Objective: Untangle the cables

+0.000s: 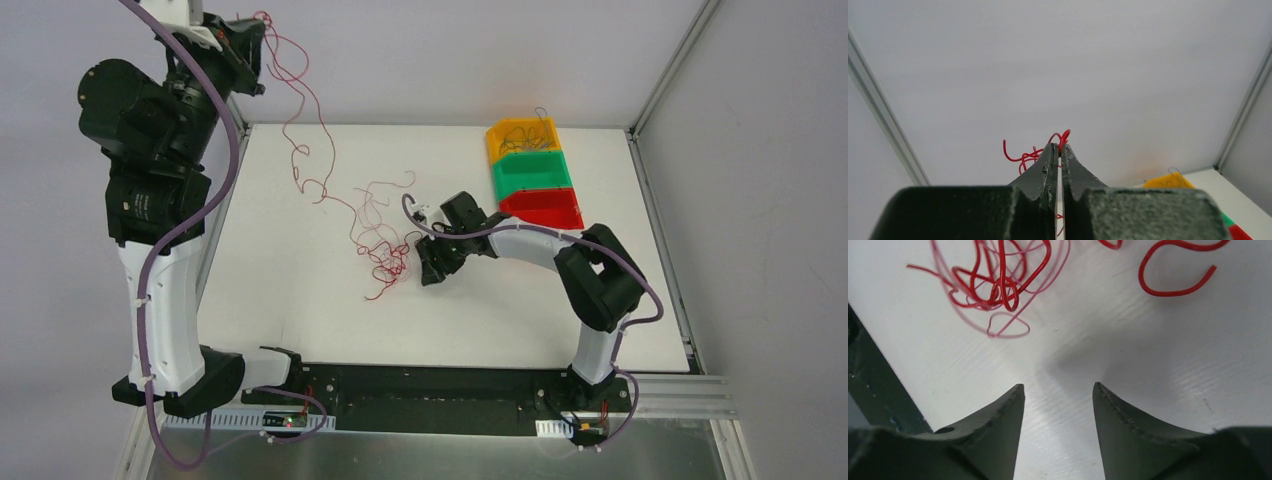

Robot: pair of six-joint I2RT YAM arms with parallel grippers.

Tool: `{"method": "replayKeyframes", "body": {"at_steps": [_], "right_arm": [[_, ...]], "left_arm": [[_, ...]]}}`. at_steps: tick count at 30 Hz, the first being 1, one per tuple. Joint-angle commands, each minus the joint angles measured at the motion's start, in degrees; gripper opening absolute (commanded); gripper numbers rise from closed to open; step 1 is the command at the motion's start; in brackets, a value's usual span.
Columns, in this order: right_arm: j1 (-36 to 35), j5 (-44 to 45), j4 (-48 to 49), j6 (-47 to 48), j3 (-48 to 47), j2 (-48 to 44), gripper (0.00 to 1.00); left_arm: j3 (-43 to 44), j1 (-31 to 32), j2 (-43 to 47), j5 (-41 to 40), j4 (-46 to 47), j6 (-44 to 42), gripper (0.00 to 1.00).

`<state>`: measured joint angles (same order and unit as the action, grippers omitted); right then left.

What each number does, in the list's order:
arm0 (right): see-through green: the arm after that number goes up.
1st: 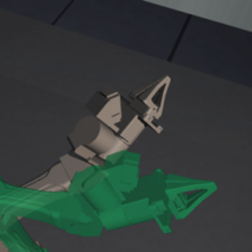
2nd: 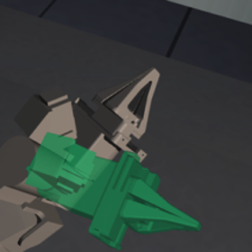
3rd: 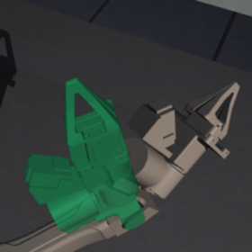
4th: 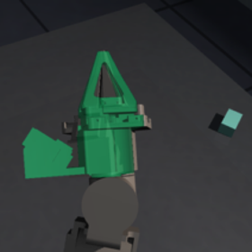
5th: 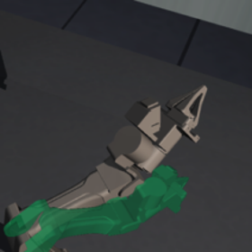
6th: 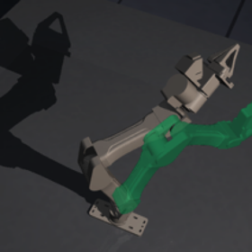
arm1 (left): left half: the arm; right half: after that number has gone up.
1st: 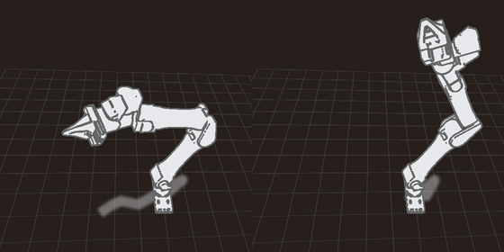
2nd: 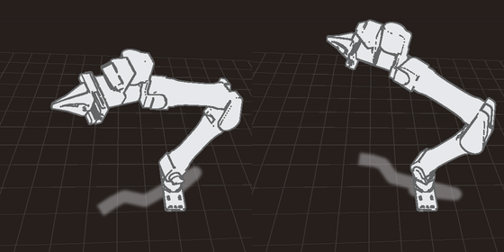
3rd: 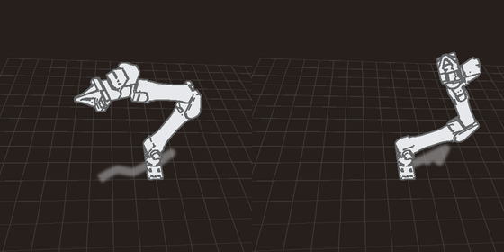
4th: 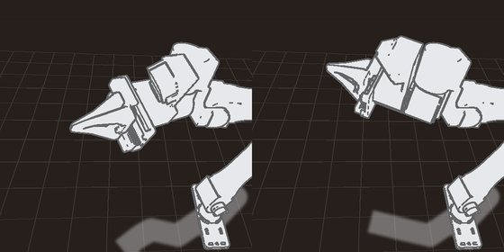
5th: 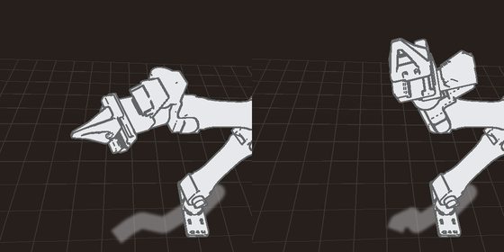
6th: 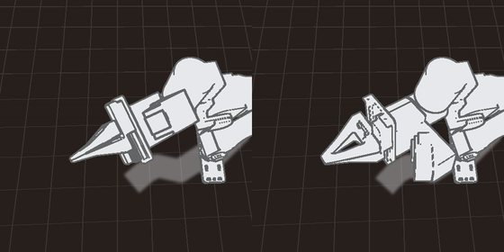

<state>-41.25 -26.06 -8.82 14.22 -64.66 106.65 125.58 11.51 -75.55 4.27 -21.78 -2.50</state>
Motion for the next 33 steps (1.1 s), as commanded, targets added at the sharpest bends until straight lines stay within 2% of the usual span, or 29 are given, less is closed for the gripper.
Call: {"method": "replayKeyframes", "body": {"at_steps": [1,5,8,12,14,18,22,26,33], "right_arm": [[-0.19,-4.19,-9.90,3.23,-8.52,-8.69,0.65],[-0.05,-9.40,-13.30,3.22,-15.93,-14.71,0.78],[-0.07,-13.37,-10.59,0.34,-19.05,-18.86,0.80],[-0.09,-12.18,0.43,-6.04,-22.08,-21.77,0.78],[-0.09,-10.37,3.94,-8.40,-25.04,-21.14,0.74],[0.03,-7.22,12.95,-12.86,-27.15,-21.07,0.67],[-0.18,-3.18,20.05,-18.77,-26.83,-20.61,0.64],[-1.08,-0.18,24.09,-17.72,-25.46,-19.84,0.64],[-1.20,-3.96,29.79,-19.38,-24.45,-18.40,0.55]], "left_arm": [[-9.74,-0.26,5.00,7.57,0.95,6.63,0.00],[-17.97,-0.81,8.71,10.52,-1.90,12.38,0.00],[-22.89,-3.68,9.99,15.04,-2.88,18.96,0.00],[-30.03,-6.91,10.77,29.91,-0.23,28.51,0.00],[-32.83,-7.02,11.17,37.37,2.78,30.01,0.00],[-35.65,-7.00,11.36,46.77,6.06,32.79,0.00],[-37.38,-7.00,11.55,49.23,8.05,34.84,0.00],[-39.15,-7.02,11.36,50.89,12.64,39.73,0.00],[-40.97,-6.93,10.84,54.60,17.31,43.30,0.00]]}}
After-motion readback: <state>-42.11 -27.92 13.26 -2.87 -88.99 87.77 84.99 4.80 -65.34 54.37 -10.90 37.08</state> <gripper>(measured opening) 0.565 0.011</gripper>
